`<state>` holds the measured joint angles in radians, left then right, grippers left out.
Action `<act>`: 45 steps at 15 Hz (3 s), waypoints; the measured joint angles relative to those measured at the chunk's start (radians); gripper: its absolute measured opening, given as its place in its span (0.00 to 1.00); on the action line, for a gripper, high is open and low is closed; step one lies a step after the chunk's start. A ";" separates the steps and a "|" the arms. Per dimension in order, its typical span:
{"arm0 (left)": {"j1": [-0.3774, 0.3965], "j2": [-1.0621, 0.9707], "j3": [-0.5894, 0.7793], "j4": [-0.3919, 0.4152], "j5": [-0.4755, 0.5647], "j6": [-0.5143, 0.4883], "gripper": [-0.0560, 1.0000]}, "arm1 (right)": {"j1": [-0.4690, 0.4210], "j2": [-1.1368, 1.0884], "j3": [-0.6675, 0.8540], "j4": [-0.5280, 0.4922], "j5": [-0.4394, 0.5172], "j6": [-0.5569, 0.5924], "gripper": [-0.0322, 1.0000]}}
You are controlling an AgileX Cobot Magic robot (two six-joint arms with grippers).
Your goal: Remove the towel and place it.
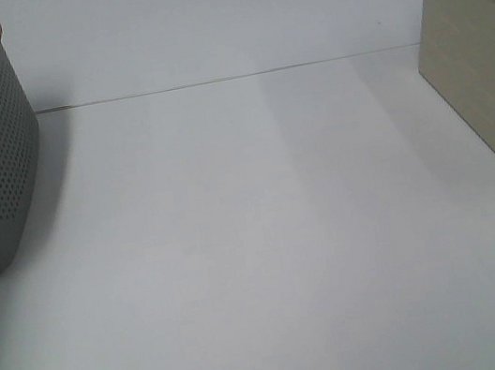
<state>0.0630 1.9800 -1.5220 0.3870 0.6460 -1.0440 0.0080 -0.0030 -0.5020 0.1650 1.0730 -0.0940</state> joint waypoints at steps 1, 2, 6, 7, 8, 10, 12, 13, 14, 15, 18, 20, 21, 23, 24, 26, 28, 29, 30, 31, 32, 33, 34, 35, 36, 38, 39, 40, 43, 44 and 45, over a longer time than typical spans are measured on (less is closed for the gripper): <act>0.000 0.018 -0.002 0.000 0.000 -0.005 0.79 | 0.000 0.000 0.000 0.000 0.000 0.001 0.77; 0.000 0.031 -0.002 0.000 -0.006 -0.010 0.78 | 0.000 0.000 0.000 0.000 0.000 0.001 0.77; 0.000 0.065 -0.002 0.000 -0.053 -0.027 0.75 | 0.000 0.000 0.000 0.000 0.000 0.001 0.77; 0.000 0.070 -0.002 0.000 -0.055 -0.027 0.72 | 0.000 0.000 0.000 0.000 0.000 0.002 0.77; 0.000 0.074 -0.002 0.000 -0.055 -0.032 0.64 | 0.000 0.000 0.000 0.000 0.000 0.002 0.77; 0.000 0.074 -0.002 0.010 -0.062 -0.046 0.29 | 0.000 0.000 0.000 0.000 0.000 0.002 0.77; -0.004 0.073 -0.002 0.049 -0.064 -0.046 0.07 | 0.000 0.000 0.000 -0.002 0.000 0.005 0.77; -0.007 0.066 -0.002 0.083 -0.064 -0.046 0.05 | 0.000 0.000 0.000 -0.009 0.000 0.009 0.77; -0.015 0.052 -0.002 0.118 -0.064 -0.048 0.05 | 0.000 0.000 0.000 -0.013 0.000 0.012 0.77; -0.016 0.045 -0.002 0.135 -0.064 -0.049 0.05 | 0.000 0.000 0.000 -0.014 0.000 0.012 0.77; -0.021 -0.009 -0.003 0.174 -0.080 -0.050 0.05 | 0.000 0.000 0.000 -0.015 0.000 0.014 0.77; -0.023 -0.048 -0.003 0.182 -0.088 -0.049 0.05 | 0.000 0.000 0.000 -0.015 0.000 0.014 0.77; -0.027 -0.064 -0.003 0.183 -0.084 -0.042 0.05 | 0.000 0.000 0.000 -0.015 0.000 0.014 0.77; -0.046 -0.105 -0.003 0.187 -0.081 -0.029 0.05 | 0.000 0.000 0.000 -0.015 0.000 0.014 0.77; -0.071 -0.149 -0.003 0.217 -0.082 -0.026 0.05 | 0.000 0.000 0.000 -0.015 0.000 0.014 0.77; -0.101 -0.185 -0.003 0.253 -0.093 -0.023 0.05 | 0.000 0.000 0.000 -0.015 0.000 0.014 0.77; -0.128 -0.219 -0.003 0.278 -0.141 -0.022 0.05 | 0.000 0.000 0.000 -0.015 0.000 0.014 0.77; -0.139 -0.234 -0.003 0.284 -0.164 -0.022 0.05 | 0.000 0.000 0.000 -0.015 0.000 0.014 0.77; -0.147 -0.248 -0.003 0.290 -0.185 -0.022 0.05 | 0.000 0.000 0.000 -0.015 0.000 0.014 0.77; -0.155 -0.261 -0.003 0.294 -0.207 -0.022 0.05 | 0.000 0.000 0.000 -0.015 0.000 0.014 0.77; -0.159 -0.266 -0.003 0.296 -0.221 -0.022 0.05 | 0.000 0.000 0.000 -0.015 0.000 0.014 0.77; -0.166 -0.280 -0.003 0.303 -0.244 -0.022 0.05 | 0.000 0.000 0.000 -0.015 0.000 0.014 0.77; -0.175 -0.297 -0.003 0.312 -0.271 -0.022 0.05 | 0.000 0.000 0.000 -0.015 0.000 0.014 0.77; -0.182 -0.315 -0.003 0.316 -0.312 -0.022 0.05 | 0.000 0.000 0.000 -0.015 0.000 0.014 0.77; -0.186 -0.329 -0.003 0.321 -0.360 -0.022 0.05 | 0.000 0.000 0.000 -0.015 0.000 0.014 0.77; -0.187 -0.360 -0.003 0.321 -0.499 -0.022 0.05 | 0.000 0.000 0.000 -0.015 0.000 0.014 0.77; -0.187 -0.379 -0.003 0.322 -0.572 -0.022 0.05 | 0.000 0.000 0.000 -0.015 0.000 0.014 0.77; -0.187 -0.405 -0.003 0.325 -0.654 -0.022 0.05 | 0.000 0.000 0.000 -0.015 0.000 0.014 0.77; -0.187 -0.436 -0.013 0.328 -0.774 -0.022 0.05 | 0.000 0.000 0.000 -0.015 0.000 0.014 0.77; -0.188 -0.436 -0.033 0.328 -0.810 -0.025 0.05 | 0.000 0.000 0.000 -0.015 0.000 0.014 0.77; -0.196 -0.436 -0.059 0.328 -0.840 -0.031 0.05 | 0.000 0.000 0.000 -0.015 0.000 0.014 0.77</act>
<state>-0.1330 1.5440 -1.5810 0.7150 -0.1940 -1.0750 0.0080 -0.0030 -0.5020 0.1500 1.0730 -0.0800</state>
